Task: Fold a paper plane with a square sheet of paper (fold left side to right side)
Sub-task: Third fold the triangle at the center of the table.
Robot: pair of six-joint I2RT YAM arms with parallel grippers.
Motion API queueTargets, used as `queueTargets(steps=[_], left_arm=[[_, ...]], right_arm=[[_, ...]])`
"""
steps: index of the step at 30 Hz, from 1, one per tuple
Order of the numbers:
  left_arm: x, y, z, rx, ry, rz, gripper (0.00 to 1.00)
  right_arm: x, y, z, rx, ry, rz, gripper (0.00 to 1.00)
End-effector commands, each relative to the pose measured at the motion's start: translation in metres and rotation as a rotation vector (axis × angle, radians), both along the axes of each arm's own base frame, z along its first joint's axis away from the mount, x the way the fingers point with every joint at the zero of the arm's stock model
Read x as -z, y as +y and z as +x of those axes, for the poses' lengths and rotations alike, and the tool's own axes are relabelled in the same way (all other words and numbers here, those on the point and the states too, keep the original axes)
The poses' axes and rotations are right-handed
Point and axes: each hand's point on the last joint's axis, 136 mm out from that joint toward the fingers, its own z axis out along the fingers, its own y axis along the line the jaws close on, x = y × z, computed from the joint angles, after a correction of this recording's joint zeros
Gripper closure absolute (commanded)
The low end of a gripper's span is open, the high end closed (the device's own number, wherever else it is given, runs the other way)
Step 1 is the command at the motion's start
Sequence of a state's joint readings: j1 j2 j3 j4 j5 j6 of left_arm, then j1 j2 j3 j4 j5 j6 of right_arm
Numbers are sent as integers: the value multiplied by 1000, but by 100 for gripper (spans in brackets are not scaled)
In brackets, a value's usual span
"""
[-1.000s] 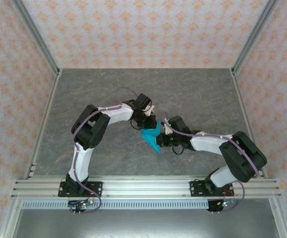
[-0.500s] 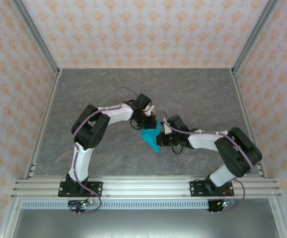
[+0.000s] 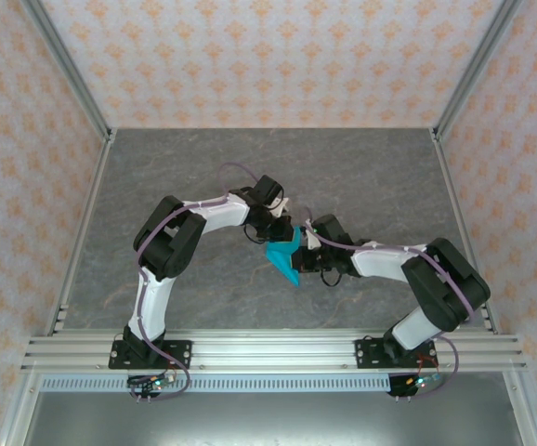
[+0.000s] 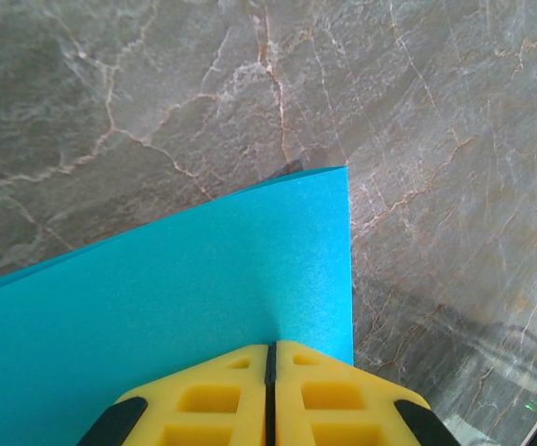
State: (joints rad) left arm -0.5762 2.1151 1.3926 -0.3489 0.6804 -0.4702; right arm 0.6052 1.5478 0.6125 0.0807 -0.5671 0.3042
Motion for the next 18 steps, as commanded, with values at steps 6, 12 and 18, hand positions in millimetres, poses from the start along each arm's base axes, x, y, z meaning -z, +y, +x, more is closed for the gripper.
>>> queueTargets(steps=[6, 12, 18], left_arm=[[41, 11, -27, 13, 97, 97, 91], [41, 11, -27, 14, 97, 97, 91], [41, 11, -28, 13, 97, 96, 91]], right_arm=[[1, -4, 7, 19, -2, -34, 92], [11, -11, 2, 27, 15, -64, 92], [15, -8, 3, 22, 30, -68, 92]])
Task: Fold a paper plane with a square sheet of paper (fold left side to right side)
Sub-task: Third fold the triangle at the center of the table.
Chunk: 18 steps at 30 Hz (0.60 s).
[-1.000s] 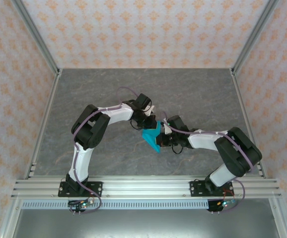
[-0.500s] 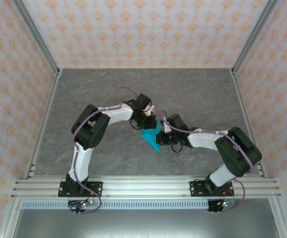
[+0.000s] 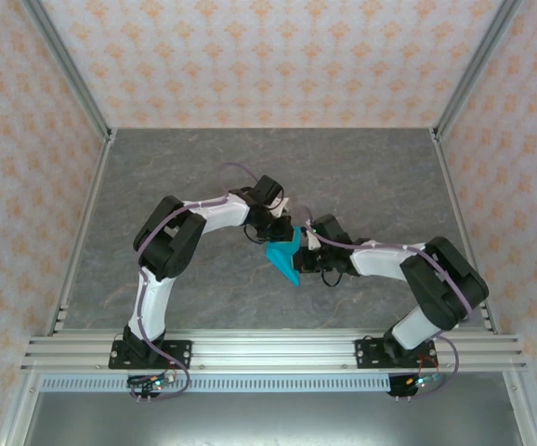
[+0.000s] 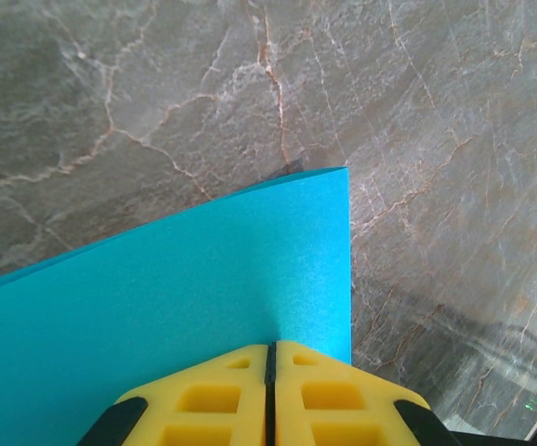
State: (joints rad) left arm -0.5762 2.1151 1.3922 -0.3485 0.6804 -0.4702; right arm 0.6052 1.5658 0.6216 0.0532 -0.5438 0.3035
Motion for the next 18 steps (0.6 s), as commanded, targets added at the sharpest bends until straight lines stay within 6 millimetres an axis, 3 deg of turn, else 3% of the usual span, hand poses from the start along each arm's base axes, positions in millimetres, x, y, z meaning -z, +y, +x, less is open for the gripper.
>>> queueTargets(steps=[1, 6, 18], left_arm=[[40, 11, -27, 13, 96, 94, 91], [39, 10, -27, 13, 94, 93, 91], [41, 10, -27, 14, 97, 95, 91]], right_arm=[[8, -2, 4, 7, 16, -31, 92], [11, 0, 3, -1, 32, -26, 92], [-14, 1, 8, 16, -46, 19, 92]])
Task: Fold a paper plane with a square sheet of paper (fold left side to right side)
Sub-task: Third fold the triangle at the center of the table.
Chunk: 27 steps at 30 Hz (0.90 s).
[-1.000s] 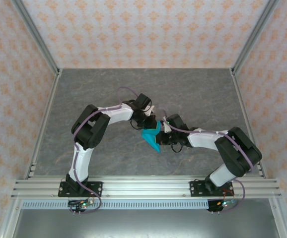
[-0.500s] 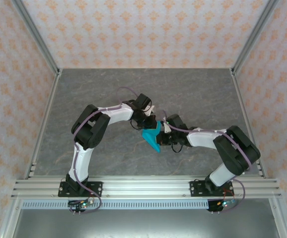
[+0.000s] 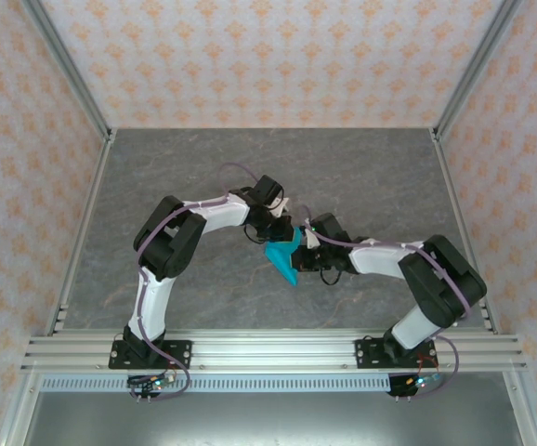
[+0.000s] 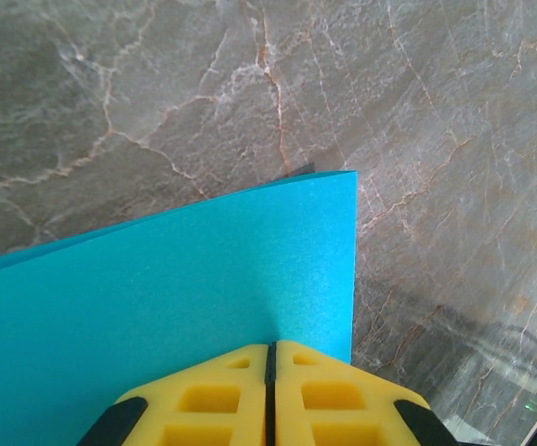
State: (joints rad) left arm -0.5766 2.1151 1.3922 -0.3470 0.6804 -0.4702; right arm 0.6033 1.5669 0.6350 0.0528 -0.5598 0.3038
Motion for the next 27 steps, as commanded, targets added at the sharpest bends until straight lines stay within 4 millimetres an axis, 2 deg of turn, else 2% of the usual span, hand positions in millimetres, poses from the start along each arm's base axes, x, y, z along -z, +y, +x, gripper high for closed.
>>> queueTargets(steps=[1, 11, 27], left_arm=[[41, 11, -27, 12, 98, 96, 91], [40, 11, -28, 12, 100, 94, 91], [40, 10, -27, 11, 98, 91, 91]], right_arm=[[-9, -3, 6, 24, -44, 2, 92], [-1, 0, 7, 17, -21, 2, 92], [-11, 7, 7, 11, -31, 56, 92]])
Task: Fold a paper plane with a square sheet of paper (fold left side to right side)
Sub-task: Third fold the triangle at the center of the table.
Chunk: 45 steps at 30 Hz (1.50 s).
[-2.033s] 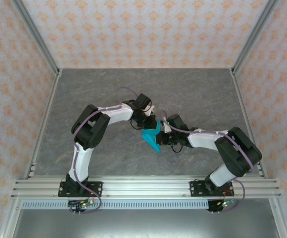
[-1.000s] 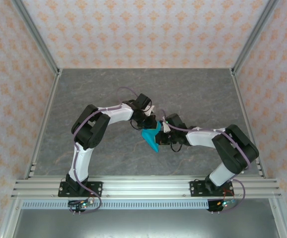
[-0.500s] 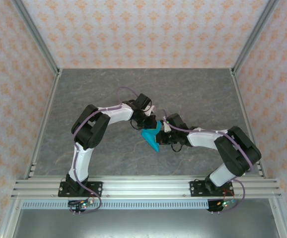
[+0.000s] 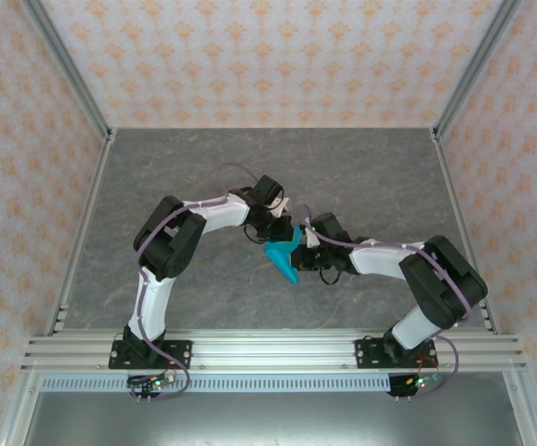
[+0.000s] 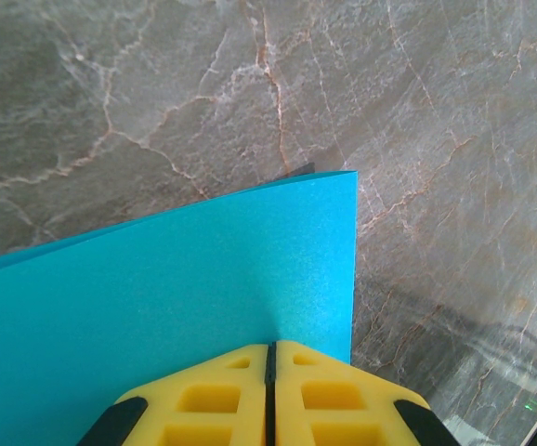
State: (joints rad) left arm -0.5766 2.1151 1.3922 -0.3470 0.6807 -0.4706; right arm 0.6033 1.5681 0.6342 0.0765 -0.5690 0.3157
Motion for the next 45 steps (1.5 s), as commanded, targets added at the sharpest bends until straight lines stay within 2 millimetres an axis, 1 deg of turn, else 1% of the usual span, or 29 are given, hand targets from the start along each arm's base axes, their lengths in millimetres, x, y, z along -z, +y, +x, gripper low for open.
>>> queueTargets(steps=[1, 10, 15, 20, 28, 35, 40, 45], left_arm=[[40, 11, -27, 10, 99, 92, 91], [39, 10, -27, 11, 97, 90, 91], [39, 10, -27, 11, 95, 90, 91], [39, 10, -27, 10, 95, 90, 91], [38, 10, -26, 11, 96, 88, 91], [39, 10, -27, 13, 97, 88, 91], [38, 10, -27, 12, 97, 88, 91], [37, 9, -26, 12, 95, 86, 91]], right_arm=[[-7, 4, 5, 8, -23, 34, 92], [3, 3, 1, 5, 12, 21, 92], [3, 1, -4, 3, 18, 25, 92], [2, 3, -6, -4, 22, 39, 92], [-2, 7, -1, 0, 7, 44, 92], [2, 7, 0, 1, 15, 32, 92], [8, 0, -4, 2, 23, -10, 92], [8, -2, -5, 6, 20, -16, 92]])
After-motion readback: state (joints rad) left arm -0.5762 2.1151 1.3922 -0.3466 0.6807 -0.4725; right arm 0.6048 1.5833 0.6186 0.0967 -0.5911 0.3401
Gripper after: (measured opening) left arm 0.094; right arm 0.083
